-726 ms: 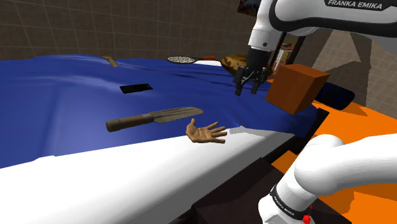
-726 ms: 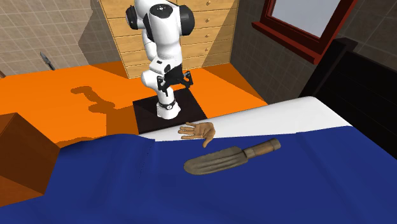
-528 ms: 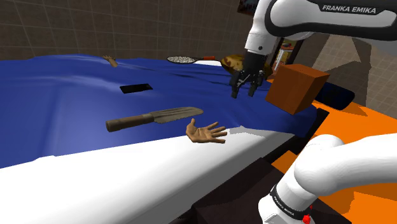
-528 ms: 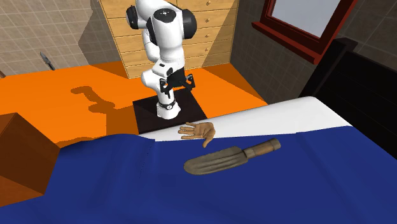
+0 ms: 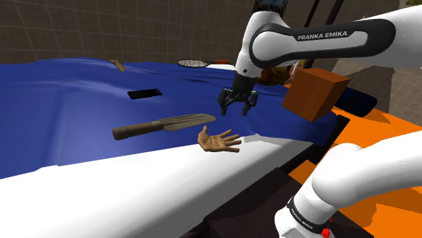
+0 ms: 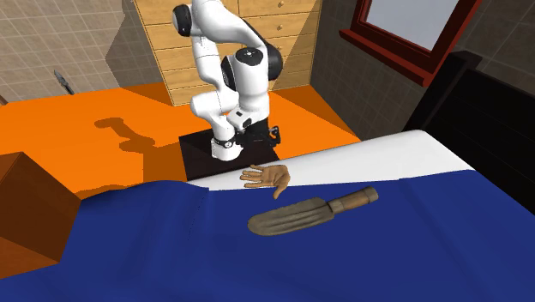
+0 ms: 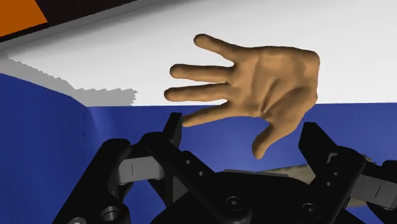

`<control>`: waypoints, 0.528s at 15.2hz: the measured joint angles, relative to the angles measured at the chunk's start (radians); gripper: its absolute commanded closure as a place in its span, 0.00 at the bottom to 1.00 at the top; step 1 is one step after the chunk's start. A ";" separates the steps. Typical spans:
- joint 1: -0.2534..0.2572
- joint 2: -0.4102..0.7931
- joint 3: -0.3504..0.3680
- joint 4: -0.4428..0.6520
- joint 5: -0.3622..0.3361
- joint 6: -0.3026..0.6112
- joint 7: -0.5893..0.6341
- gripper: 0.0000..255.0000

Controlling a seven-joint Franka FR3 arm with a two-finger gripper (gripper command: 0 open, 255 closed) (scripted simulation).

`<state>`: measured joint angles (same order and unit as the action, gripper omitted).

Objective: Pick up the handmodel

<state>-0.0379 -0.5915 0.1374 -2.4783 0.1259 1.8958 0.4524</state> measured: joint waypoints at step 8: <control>-0.050 0.272 0.122 0.025 -0.018 0.304 0.273 0.00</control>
<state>-0.0876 -0.3198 0.2591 -2.4537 0.1077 2.2001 0.7256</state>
